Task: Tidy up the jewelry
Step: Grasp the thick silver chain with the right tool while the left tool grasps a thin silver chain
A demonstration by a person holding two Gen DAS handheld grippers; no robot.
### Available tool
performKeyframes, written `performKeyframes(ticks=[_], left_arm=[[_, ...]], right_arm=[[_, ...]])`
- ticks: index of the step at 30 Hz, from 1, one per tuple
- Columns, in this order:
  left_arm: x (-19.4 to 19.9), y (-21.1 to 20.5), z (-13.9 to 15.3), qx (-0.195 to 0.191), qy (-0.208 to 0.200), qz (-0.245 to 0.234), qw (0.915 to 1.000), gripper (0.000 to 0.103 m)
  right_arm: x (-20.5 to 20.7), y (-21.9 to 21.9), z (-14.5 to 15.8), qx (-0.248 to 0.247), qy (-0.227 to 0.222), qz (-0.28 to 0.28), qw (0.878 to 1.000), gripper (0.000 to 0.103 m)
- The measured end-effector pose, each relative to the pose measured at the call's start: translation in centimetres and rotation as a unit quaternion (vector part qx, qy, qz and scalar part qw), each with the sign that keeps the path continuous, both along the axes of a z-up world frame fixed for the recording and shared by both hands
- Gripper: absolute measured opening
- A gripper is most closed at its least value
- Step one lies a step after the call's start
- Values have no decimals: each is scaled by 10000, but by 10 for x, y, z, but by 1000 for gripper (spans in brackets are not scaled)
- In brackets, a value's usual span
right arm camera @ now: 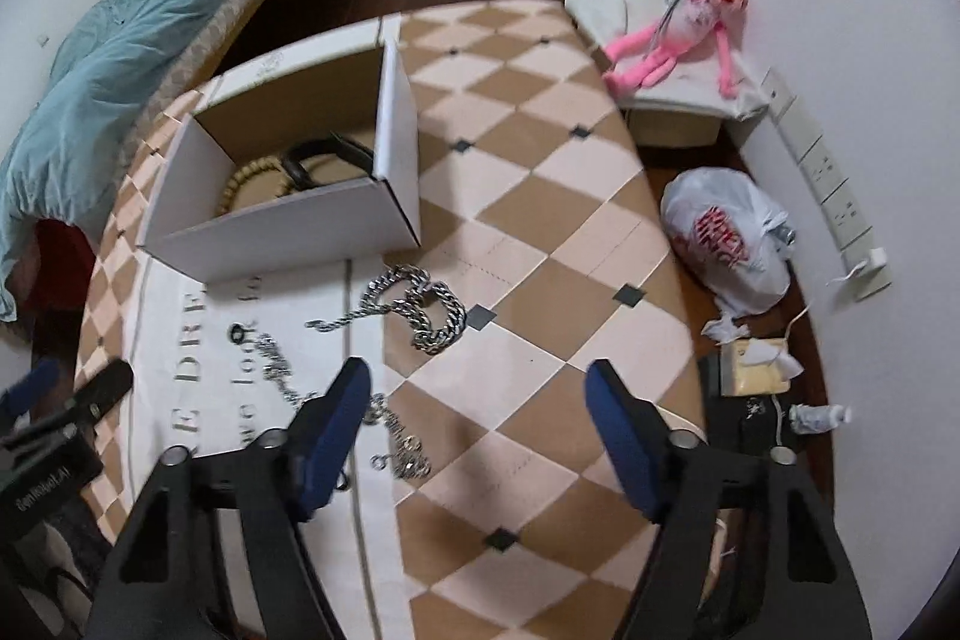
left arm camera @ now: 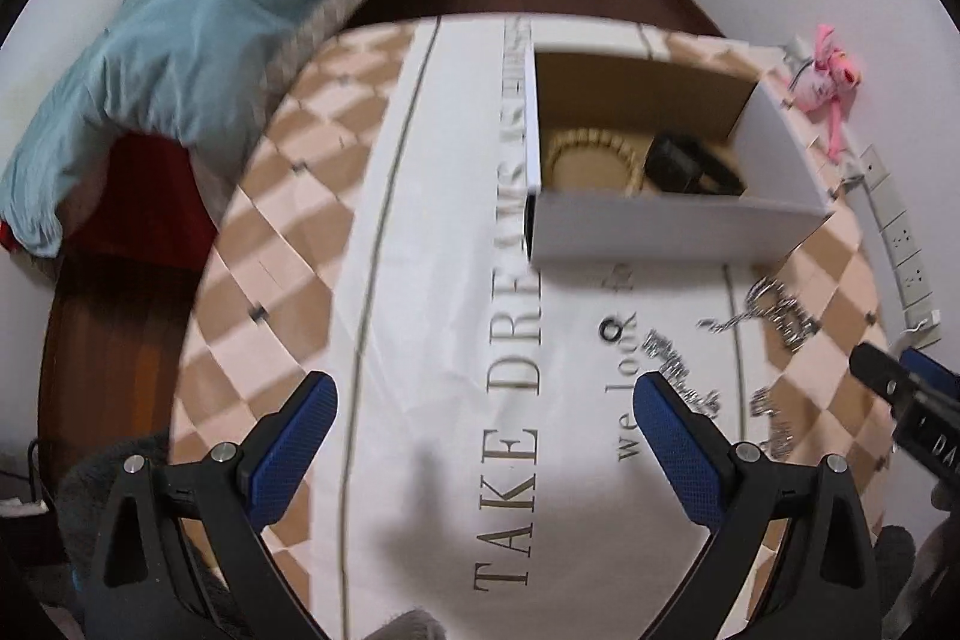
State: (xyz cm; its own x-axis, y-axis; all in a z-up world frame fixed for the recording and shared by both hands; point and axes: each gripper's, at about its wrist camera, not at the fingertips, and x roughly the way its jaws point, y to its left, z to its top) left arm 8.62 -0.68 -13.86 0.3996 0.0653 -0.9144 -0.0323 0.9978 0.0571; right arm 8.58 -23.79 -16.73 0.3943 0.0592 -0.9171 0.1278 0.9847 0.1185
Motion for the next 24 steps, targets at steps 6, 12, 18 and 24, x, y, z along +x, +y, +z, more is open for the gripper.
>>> performKeyframes(ticks=[6,12,18,24], left_arm=[[9,5,-29,-121,288,118,9994,101],[13,4,-36,5,293,23,9996,101],[16,0,-42,30,390,-80,9992,101],[8,-9,-42,-166,458,-197,9986,101]], right_arm=[[29,-1,-21,100,-43,127,9999,52],[53,20,-43,-212,227,755,9967,48],[46,37,-44,-154,19,1072,9941,8],[23,13,-21,415,-304,641,9966,8]])
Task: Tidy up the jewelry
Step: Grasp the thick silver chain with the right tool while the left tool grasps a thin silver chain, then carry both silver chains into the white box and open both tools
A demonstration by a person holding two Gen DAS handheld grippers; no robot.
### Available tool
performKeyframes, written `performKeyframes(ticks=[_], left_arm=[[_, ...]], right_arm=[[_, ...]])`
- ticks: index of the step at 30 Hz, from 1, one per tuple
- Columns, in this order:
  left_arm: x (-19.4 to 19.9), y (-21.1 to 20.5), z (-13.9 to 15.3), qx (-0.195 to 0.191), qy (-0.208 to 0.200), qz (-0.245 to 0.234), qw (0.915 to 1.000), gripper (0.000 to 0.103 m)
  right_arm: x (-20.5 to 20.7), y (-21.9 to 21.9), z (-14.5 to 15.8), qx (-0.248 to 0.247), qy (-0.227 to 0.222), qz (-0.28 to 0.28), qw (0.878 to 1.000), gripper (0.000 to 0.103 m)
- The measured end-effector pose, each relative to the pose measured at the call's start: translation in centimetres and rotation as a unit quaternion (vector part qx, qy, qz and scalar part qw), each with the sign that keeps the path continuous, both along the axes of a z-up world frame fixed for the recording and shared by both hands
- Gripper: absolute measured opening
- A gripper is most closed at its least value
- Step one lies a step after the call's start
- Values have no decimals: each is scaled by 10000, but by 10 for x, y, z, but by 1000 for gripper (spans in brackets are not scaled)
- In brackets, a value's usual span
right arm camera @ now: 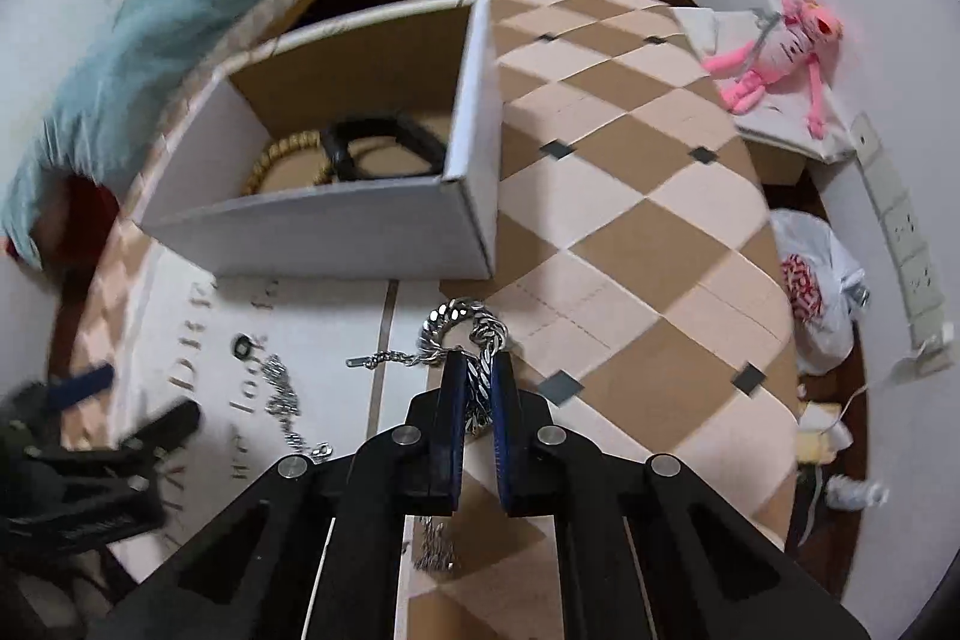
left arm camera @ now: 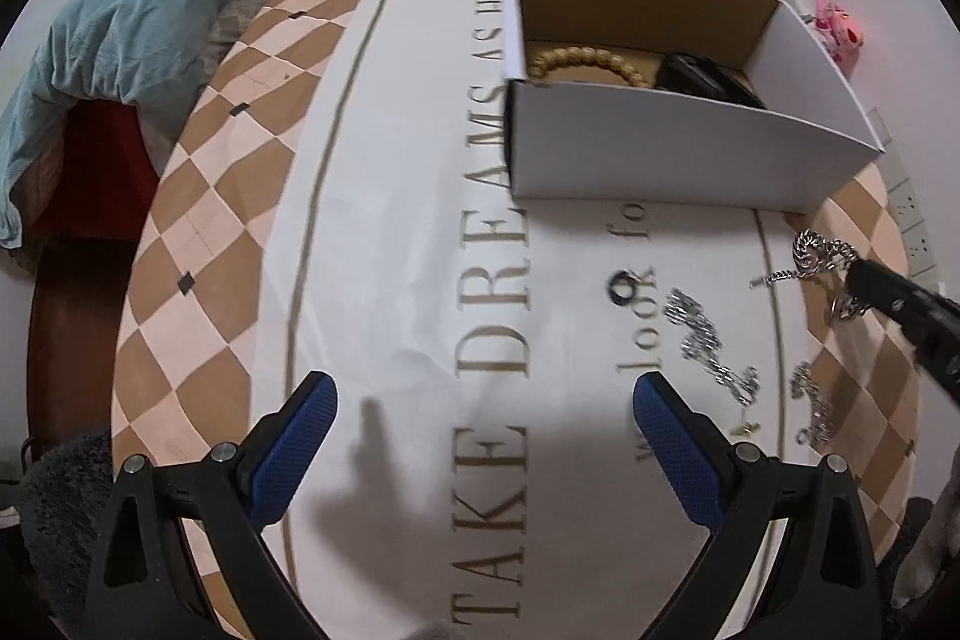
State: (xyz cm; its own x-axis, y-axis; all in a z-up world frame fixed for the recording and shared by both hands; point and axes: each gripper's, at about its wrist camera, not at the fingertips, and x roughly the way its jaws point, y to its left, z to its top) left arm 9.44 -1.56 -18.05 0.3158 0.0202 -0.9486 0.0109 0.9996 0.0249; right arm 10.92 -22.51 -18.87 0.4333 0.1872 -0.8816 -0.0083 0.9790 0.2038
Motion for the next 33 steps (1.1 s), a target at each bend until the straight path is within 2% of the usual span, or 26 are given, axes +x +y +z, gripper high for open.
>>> performKeyframes(ticks=[4,7,12,14,15,17,19,20,21,22,24,28,33], left_arm=[[1,-12,-2,-379,75,-32,9992,100],[6,-26,-5,-586,121,-84,9982,100],[16,-49,-11,-499,145,-218,9984,100],[19,-58,-14,-455,142,-340,9983,91],[19,-63,-14,-393,142,-397,9983,83],[18,-71,-13,-237,41,-538,9983,76],[20,-75,-13,-170,-60,-651,9977,56],[19,-78,-11,-175,-119,-732,9971,51],[19,-79,-10,-184,-157,-801,9965,30],[18,-80,-9,-180,-172,-874,9959,14],[20,-79,-8,-256,-140,-900,9955,7],[18,-65,-6,-501,-135,-781,9956,5],[6,-35,15,-820,-237,-626,9944,4]], right_arm=[[-12,-16,12,126,-49,-226,9997,8],[-18,-23,10,26,-19,-343,9994,8],[-22,-40,-9,68,171,-669,9976,8],[-25,-43,-15,107,221,-780,9966,8],[-27,-44,-17,100,221,-832,9962,8],[-29,-44,-18,96,209,-930,9954,8],[-30,-45,-20,124,219,-1013,9945,8],[-31,-44,-21,126,231,-1044,9942,8],[-31,-43,-23,142,247,-1052,9940,8],[-31,-42,-24,150,267,-1059,9939,8],[-31,-41,-24,133,257,-1050,9941,8],[-32,-39,-19,281,257,-990,9944,8],[-33,-39,-5,739,268,-870,9931,8]])
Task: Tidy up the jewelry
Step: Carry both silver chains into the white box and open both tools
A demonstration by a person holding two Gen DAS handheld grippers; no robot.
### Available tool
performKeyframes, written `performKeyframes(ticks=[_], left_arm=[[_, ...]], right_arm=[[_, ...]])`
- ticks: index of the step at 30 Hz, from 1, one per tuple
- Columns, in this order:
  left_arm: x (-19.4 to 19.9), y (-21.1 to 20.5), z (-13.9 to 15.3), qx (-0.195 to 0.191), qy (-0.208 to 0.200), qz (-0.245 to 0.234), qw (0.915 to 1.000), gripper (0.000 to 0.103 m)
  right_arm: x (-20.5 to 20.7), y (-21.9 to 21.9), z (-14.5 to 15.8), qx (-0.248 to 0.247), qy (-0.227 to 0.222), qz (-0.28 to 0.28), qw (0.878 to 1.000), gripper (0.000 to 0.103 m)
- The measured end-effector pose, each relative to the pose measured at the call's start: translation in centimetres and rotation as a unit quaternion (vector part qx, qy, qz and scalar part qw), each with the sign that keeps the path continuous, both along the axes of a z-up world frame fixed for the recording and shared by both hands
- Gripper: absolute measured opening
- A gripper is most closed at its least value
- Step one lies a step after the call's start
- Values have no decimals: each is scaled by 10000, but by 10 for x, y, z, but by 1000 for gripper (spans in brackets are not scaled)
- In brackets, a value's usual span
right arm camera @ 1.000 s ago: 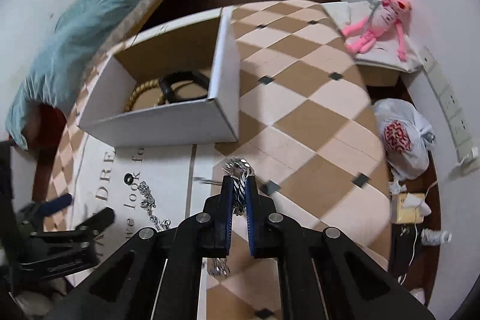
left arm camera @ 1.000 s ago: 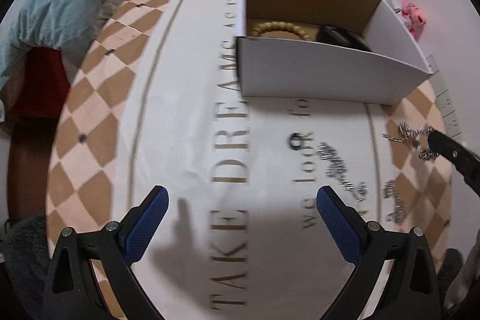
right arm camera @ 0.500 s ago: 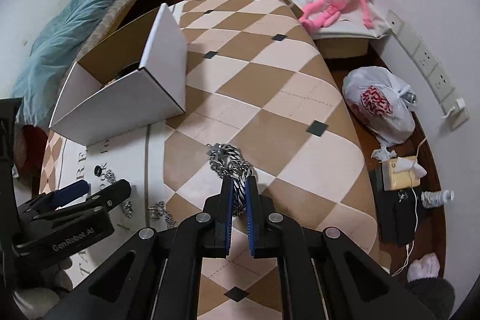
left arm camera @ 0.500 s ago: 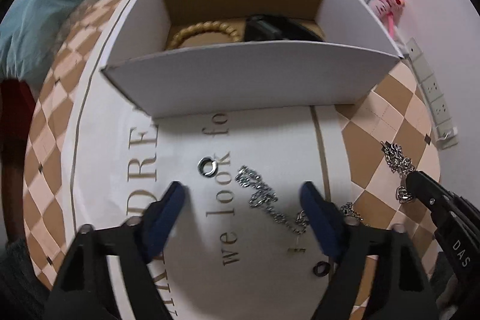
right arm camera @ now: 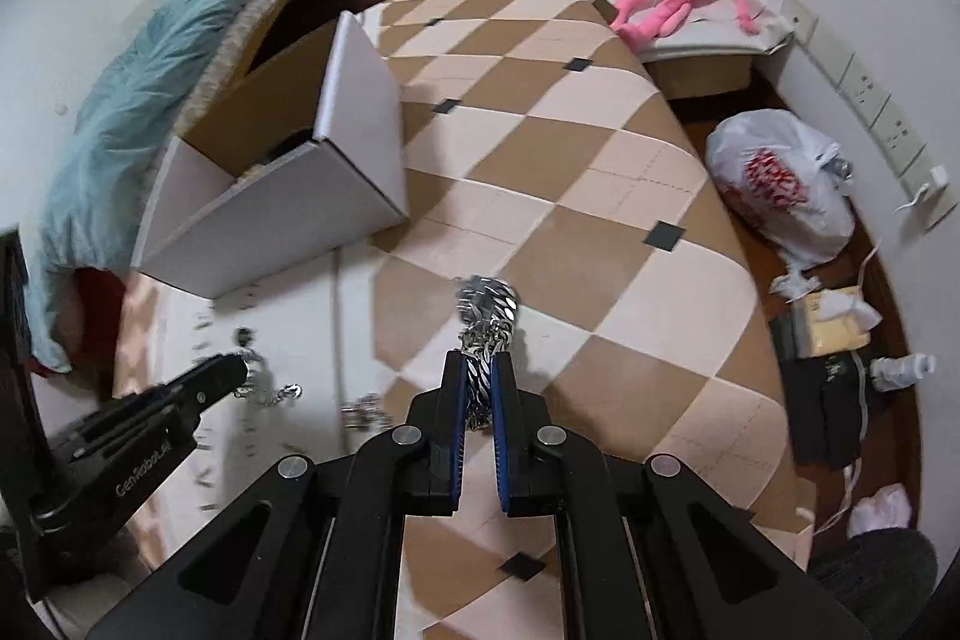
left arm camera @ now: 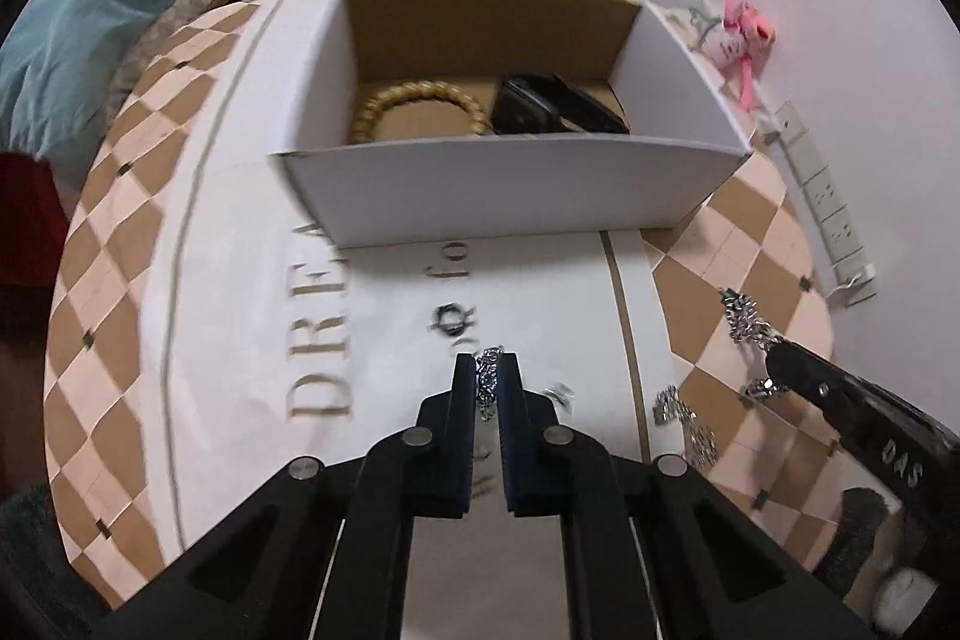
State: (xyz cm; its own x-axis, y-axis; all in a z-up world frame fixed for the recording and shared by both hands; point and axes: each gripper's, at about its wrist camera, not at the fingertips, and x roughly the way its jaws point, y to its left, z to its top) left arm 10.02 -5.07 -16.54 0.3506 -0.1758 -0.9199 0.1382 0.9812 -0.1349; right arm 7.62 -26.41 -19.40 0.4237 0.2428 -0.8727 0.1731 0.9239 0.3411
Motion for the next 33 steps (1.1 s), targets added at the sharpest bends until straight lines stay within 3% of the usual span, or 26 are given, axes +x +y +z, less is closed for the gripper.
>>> performKeyframes(ticks=[13,21,25,28,33], left_arm=[[-7,44,69,-566,-388,85,9976,4],[33,37,116,-734,-705,-176,9947,4],[71,33,112,-756,-549,-218,9954,4],[97,33,98,-851,-224,-214,9959,4],[129,30,78,-688,77,-213,9974,5]], right_arm=[[7,21,81,577,-549,529,9954,8],[54,37,139,365,-954,884,9908,8],[100,46,137,98,-801,1019,9915,8],[133,50,124,-17,-529,1082,9927,8],[175,56,98,-271,-109,1162,9928,8]])
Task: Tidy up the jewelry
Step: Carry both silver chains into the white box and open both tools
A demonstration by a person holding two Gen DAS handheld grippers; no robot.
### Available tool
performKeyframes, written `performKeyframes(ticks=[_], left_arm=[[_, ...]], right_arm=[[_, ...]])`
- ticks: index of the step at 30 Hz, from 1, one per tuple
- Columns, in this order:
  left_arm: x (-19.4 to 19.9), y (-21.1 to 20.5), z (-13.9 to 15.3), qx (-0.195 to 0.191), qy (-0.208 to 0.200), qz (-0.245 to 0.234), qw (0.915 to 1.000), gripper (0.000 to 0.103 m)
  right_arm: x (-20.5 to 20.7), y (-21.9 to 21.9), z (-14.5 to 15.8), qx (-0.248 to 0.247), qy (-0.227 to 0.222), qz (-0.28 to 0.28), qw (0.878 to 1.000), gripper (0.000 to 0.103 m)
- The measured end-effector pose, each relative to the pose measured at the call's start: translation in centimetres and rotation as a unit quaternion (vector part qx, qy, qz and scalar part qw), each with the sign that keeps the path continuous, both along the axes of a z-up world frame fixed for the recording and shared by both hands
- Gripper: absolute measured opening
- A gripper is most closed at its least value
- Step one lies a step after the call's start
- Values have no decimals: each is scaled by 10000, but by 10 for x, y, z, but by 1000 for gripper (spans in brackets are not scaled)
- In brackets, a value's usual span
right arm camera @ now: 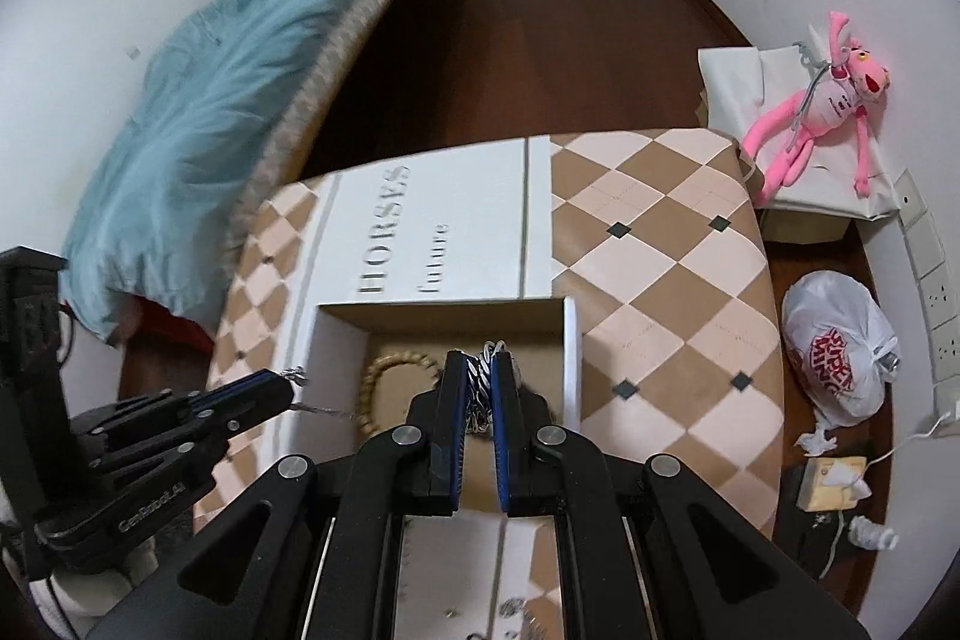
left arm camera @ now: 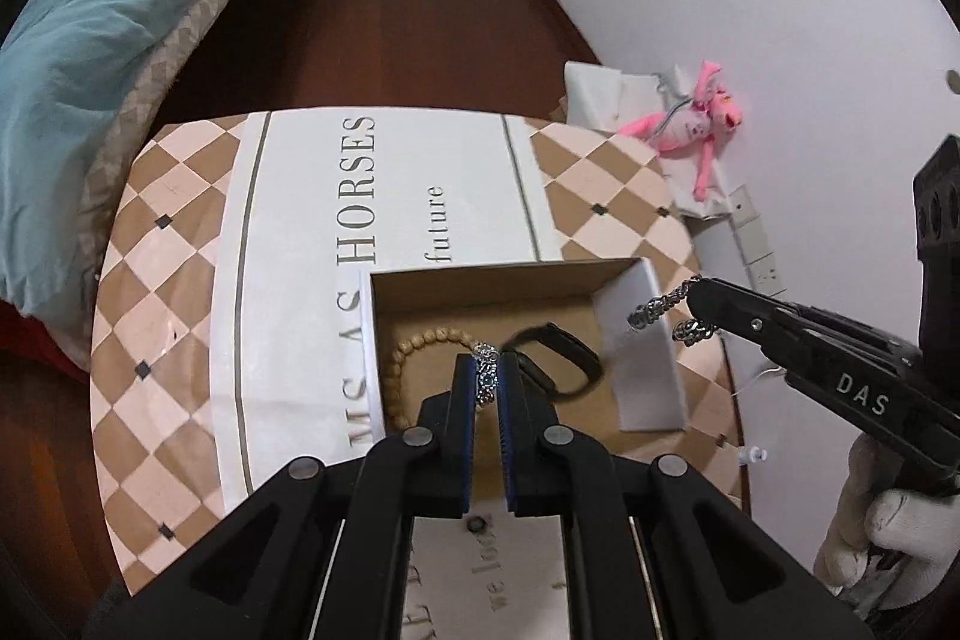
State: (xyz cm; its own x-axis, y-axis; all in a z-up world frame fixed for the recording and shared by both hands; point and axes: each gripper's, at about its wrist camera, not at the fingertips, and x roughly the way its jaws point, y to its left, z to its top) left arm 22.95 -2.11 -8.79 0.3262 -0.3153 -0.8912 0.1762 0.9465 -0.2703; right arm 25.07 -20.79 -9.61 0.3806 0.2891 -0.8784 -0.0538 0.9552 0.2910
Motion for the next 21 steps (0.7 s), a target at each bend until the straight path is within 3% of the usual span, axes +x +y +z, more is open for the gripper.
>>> performKeyframes(ticks=[7,10,11,12,14,15,16,19,20,21], left_arm=[[27,1,-17,467,320,245,9981,8],[31,7,-18,616,292,370,9970,14],[30,9,-18,682,253,422,9965,16],[30,11,-17,719,223,448,9962,23],[27,14,-17,812,176,544,9951,43],[26,16,-16,836,121,582,9947,59],[23,18,-15,877,54,628,9942,67],[12,21,-17,1061,-86,732,9916,71],[8,21,-19,1113,-102,750,9909,74],[5,20,-20,1143,-97,751,9906,84]], right_arm=[[31,7,-26,-446,471,68,9979,11],[30,6,-23,-535,408,37,9977,19],[29,7,-22,-556,386,37,9977,28],[27,6,-20,-621,336,14,9975,38],[23,5,-17,-696,265,-30,9972,49],[20,4,-16,-733,246,-66,9970,49],[17,4,-16,-785,218,-89,9966,50],[4,3,-18,-1020,169,-192,9945,62],[-1,3,-21,-1098,182,-220,9935,74],[-6,4,-23,-1181,191,-242,9925,85]])
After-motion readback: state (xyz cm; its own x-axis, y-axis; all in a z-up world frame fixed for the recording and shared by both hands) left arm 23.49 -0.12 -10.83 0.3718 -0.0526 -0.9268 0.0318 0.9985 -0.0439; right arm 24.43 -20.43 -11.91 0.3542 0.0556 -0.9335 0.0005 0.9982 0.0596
